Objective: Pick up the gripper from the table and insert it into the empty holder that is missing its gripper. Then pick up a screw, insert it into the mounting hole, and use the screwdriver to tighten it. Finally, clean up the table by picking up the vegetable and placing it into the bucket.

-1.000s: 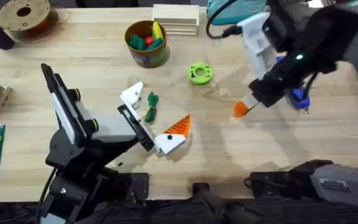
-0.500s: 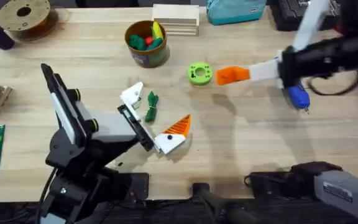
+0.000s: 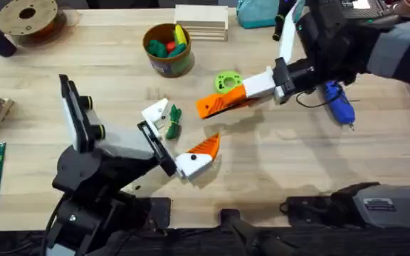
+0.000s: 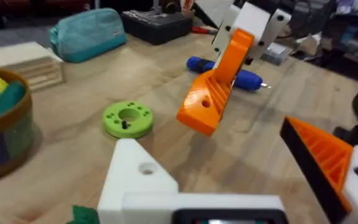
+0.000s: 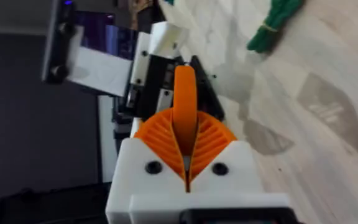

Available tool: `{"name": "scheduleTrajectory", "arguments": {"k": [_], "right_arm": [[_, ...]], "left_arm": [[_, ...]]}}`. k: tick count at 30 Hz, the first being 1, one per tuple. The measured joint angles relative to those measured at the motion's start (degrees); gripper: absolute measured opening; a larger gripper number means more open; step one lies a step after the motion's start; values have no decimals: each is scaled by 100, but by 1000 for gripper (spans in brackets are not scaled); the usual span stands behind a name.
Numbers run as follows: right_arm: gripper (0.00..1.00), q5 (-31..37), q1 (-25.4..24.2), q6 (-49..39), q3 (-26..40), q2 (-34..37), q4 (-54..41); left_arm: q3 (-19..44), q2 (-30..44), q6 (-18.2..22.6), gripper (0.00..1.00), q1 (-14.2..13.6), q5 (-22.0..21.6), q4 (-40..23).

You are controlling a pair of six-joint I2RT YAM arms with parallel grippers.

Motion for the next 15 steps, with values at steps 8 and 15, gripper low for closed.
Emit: {"name": "scheduleTrajectory", "arguments": {"k": [8,15], "right_arm": [[19,-418,466,224,-6,18,119],[19,-481,500,713,-7,359,571]], "left_arm": [[0,0,-901,987,0,23,-2],[0,0,-1059,987,0,20,-4]]}}
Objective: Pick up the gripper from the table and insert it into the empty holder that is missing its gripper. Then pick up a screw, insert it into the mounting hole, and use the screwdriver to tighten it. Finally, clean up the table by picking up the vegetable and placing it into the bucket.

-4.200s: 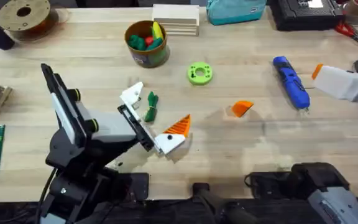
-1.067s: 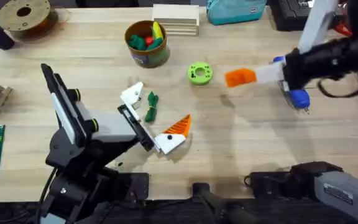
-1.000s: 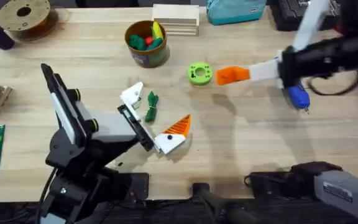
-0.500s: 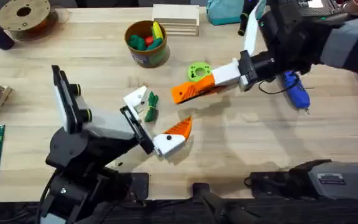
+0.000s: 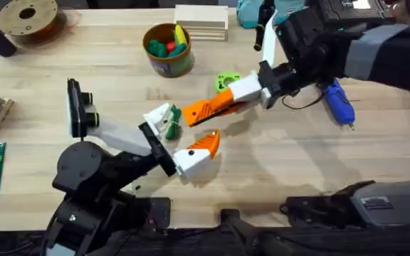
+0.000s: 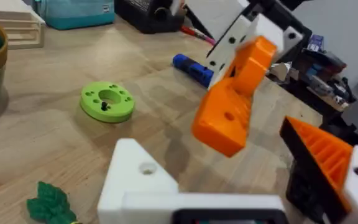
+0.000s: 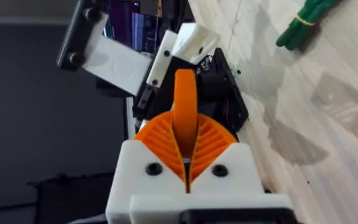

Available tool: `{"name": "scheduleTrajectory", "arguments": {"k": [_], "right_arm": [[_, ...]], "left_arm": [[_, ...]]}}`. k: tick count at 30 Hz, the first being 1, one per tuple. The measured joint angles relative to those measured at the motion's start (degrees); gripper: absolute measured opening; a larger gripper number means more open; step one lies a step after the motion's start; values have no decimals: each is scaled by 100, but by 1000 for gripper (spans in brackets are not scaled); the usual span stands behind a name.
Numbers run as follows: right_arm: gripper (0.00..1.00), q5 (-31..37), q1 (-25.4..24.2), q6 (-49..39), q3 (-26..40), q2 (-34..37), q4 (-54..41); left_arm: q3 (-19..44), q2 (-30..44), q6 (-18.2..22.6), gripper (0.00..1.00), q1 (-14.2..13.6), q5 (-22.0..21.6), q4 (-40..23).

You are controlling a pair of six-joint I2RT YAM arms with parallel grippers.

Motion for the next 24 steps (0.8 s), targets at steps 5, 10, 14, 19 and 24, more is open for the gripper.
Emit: {"name": "scheduleTrajectory", "arguments": {"k": [5,10,14,19,24], "right_arm": [[19,-17,2,248,0,76,39],[19,-57,33,349,0,78,32],[19,-57,222,381,0,76,32],[19,-57,439,405,0,77,34],[19,-57,435,410,0,78,39]], "left_arm": [[0,0,282,987,0,335,-26],[0,0,637,987,0,727,-49],[0,0,878,987,0,961,-66],[0,0,1141,987,0,1177,-81],[0,0,1324,987,0,1206,-88]]}}
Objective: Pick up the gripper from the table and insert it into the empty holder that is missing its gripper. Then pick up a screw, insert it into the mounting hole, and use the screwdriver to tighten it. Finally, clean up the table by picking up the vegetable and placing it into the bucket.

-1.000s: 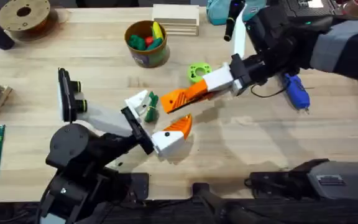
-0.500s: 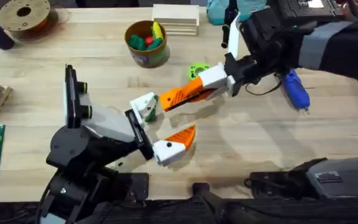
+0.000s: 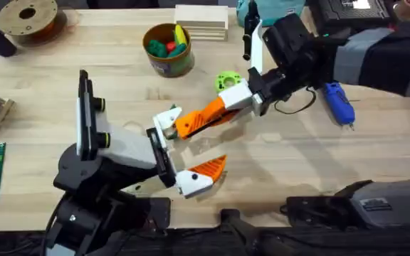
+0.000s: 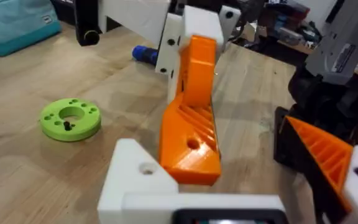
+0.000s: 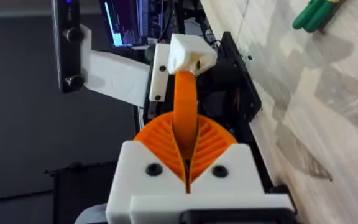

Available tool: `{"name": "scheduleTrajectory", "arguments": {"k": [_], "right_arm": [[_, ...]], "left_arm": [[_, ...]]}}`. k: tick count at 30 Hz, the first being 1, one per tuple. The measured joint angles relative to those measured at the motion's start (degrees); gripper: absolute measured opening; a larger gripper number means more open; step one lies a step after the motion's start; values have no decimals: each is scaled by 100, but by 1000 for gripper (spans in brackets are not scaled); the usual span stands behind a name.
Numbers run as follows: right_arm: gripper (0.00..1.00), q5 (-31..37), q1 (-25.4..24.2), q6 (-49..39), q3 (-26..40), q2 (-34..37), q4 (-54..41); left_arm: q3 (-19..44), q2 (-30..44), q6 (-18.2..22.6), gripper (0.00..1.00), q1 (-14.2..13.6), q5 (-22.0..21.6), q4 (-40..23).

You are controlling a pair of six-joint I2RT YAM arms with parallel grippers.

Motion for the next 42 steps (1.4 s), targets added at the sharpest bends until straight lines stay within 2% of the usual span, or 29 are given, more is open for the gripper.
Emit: {"name": "scheduleTrajectory", "arguments": {"k": [5,10,15,23,35,42], "right_arm": [[19,-75,21,37,0,204,52],[19,-550,37,224,-2,600,641],[18,-752,37,488,-13,765,867],[18,-752,67,1161,-28,836,1518],[18,-570,413,2586,-46,1038,3150],[18,-531,447,3058,-46,1146,3556]], "left_arm": [[0,0,56,987,0,41,-4],[0,0,93,987,13,-42,-1],[0,0,101,987,13,-75,2],[0,0,139,987,13,-191,13],[0,0,169,987,55,-335,20],[0,1,106,987,83,-425,20]]}}
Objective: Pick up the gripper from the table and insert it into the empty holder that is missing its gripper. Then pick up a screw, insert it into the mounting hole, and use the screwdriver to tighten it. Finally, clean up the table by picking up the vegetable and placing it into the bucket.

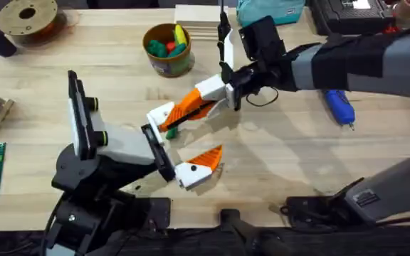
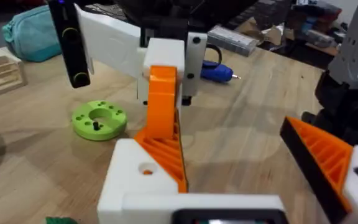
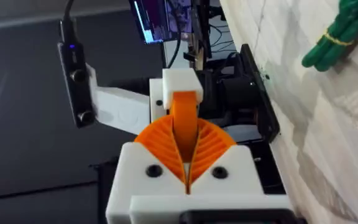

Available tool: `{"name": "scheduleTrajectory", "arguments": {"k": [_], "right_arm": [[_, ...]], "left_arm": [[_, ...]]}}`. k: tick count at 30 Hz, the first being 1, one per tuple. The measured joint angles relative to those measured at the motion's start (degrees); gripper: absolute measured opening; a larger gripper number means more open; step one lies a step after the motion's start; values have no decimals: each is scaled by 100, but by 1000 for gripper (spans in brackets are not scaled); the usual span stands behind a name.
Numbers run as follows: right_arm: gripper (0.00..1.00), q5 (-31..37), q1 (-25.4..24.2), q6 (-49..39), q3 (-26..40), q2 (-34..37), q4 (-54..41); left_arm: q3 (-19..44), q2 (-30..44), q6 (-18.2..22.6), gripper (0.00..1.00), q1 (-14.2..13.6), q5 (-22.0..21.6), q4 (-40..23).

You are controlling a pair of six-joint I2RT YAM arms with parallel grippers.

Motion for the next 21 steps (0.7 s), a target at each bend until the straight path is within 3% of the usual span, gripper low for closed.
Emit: {"name": "scheduleTrajectory", "arguments": {"k": [21], "right_arm": [[15,612,207,791,2,28,859]], "left_arm": [[0,5,-215,987,72,-387,9]]}}
